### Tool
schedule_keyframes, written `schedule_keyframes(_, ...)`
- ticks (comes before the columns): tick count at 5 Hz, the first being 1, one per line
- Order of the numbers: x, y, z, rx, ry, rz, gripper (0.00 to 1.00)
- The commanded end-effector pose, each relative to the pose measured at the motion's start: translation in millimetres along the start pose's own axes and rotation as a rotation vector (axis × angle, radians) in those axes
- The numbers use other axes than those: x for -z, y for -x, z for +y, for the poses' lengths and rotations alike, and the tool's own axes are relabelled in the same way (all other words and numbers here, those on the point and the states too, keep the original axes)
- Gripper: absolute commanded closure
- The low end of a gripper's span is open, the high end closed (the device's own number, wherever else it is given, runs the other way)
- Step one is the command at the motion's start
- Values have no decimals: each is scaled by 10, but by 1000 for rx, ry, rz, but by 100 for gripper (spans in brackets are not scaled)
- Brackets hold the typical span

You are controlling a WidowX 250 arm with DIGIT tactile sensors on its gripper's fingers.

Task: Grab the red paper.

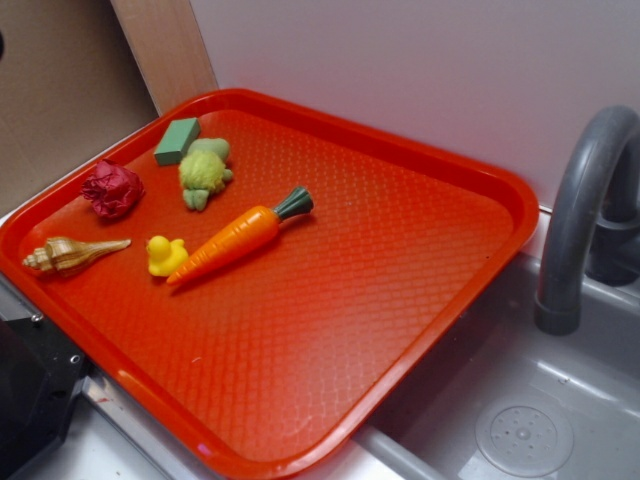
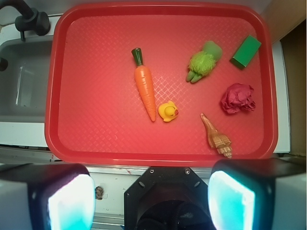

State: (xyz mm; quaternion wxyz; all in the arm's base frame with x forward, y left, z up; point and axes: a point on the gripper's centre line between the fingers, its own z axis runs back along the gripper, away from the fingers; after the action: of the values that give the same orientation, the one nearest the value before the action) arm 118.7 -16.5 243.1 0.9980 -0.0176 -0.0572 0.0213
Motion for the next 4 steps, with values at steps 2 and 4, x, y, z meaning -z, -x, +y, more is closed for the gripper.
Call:
schedule_keyframes(2, -15, -186, 65, -57, 10, -46, 0)
schedule_keyframes(4, 78, -802, 594, -163, -42, -188, 0)
